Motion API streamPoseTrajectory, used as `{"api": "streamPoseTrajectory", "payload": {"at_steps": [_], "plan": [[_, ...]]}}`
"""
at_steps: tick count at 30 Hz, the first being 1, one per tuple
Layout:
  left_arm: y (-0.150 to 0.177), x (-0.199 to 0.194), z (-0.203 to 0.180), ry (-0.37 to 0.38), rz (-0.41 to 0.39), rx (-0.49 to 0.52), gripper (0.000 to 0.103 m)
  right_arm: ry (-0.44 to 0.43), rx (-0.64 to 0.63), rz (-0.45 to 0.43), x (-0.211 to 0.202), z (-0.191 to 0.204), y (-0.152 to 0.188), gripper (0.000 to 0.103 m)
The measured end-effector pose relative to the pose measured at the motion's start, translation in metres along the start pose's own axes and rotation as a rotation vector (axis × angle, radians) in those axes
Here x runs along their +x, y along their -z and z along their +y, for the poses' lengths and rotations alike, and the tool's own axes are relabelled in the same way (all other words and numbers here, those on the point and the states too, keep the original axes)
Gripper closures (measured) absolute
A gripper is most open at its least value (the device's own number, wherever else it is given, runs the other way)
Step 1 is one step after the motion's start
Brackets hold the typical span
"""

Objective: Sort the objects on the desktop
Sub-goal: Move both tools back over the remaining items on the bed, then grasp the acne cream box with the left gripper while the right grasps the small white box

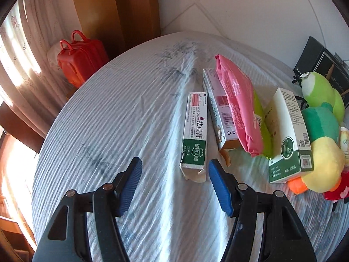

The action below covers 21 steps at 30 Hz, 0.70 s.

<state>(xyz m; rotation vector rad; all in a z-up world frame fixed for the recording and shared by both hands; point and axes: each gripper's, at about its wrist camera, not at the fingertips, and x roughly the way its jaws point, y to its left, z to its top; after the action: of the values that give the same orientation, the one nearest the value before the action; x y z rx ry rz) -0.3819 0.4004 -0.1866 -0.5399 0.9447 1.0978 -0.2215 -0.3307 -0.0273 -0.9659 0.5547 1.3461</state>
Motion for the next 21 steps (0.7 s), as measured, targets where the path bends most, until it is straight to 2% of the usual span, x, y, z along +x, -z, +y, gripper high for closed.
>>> {"api": "streamPoseTrajectory", "payload": {"at_steps": [4,8,9,10,11,12,15,17,19,20,21], "plan": [[-0.017,0.032,-0.014,-0.031,0.035,0.054,0.04,-0.018,0.036,0.076,0.042,0.001,-0.023,0.0],[-0.026,0.058,-0.013,-0.015,0.086,0.033,0.041,-0.065,0.104,0.177,0.084,0.004,-0.04,0.0],[-0.027,0.064,-0.013,-0.007,0.098,0.03,0.041,-0.081,0.128,0.21,0.094,0.005,-0.043,0.003],[-0.028,0.068,-0.014,-0.003,0.106,0.031,0.041,-0.091,0.147,0.243,0.104,0.006,-0.045,0.019],[-0.03,0.072,-0.015,0.001,0.111,0.036,0.041,-0.094,0.163,0.271,0.114,0.009,-0.048,0.04],[-0.031,0.075,-0.016,0.003,0.114,0.04,0.041,-0.096,0.172,0.298,0.123,0.012,-0.049,0.046],[-0.035,0.077,-0.018,0.007,0.098,0.055,0.04,-0.133,0.221,0.361,0.144,0.019,-0.048,0.046],[-0.036,0.077,-0.018,0.009,0.095,0.055,0.042,-0.156,0.259,0.382,0.154,0.023,-0.047,0.039],[-0.036,0.076,-0.016,0.048,0.099,0.037,0.053,-0.18,0.286,0.391,0.161,0.029,-0.046,0.039],[-0.036,0.074,-0.016,0.058,0.099,0.028,0.064,-0.193,0.3,0.4,0.164,0.031,-0.045,0.038],[-0.035,0.072,-0.017,0.049,0.099,0.031,0.067,-0.19,0.297,0.415,0.167,0.036,-0.044,0.039]]}}
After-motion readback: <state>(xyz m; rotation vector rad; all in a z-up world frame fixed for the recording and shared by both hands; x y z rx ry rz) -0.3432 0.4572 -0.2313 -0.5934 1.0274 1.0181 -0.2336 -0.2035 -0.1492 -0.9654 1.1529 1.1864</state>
